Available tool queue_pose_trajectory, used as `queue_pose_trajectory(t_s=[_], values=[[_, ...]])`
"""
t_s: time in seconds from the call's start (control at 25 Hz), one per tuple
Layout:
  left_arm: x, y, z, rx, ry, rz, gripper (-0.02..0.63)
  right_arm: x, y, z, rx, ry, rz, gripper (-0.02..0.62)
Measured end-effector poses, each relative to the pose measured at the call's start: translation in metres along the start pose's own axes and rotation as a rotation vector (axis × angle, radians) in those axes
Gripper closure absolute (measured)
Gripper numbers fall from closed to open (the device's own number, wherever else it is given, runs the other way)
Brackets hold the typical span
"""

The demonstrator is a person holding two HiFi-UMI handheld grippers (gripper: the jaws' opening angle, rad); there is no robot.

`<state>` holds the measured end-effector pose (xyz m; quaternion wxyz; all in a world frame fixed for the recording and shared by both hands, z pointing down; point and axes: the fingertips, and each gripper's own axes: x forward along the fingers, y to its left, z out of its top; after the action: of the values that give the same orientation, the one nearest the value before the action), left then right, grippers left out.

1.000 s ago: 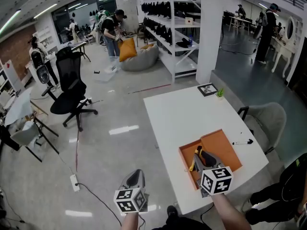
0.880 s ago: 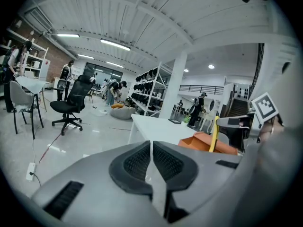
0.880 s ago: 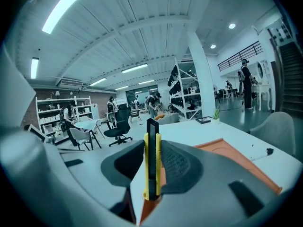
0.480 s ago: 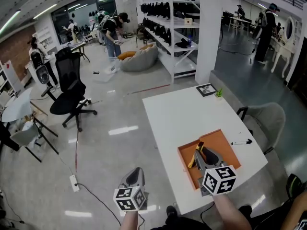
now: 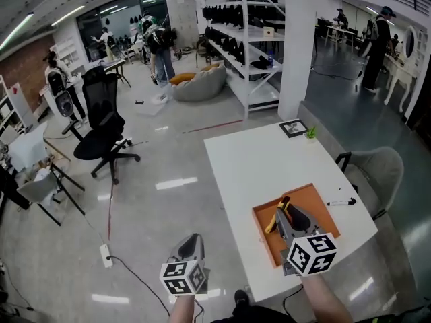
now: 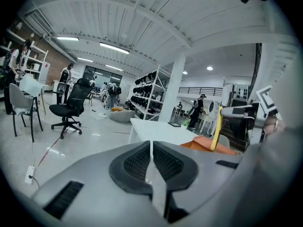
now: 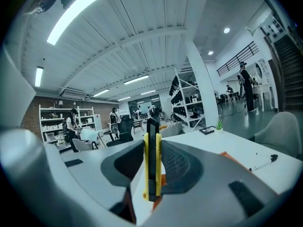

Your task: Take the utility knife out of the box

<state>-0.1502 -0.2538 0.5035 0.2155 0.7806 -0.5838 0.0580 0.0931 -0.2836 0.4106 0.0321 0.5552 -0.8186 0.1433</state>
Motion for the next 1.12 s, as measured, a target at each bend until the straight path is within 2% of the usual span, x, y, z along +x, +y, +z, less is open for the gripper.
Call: queue_pose_trajectory(t_s=[0.4,1.12], values=[[0.001,0.003,0.006,-0.003,-0.005,0.002,0.583,0.004,0.014,0.016,-0.003,-0.032,0.031,0.482],[0.000,-0.006,0.006,0.007,-0.007,-0.003,0.583,-0.005,0.011,0.020,-0.029,-0.048,0.025,0.482]])
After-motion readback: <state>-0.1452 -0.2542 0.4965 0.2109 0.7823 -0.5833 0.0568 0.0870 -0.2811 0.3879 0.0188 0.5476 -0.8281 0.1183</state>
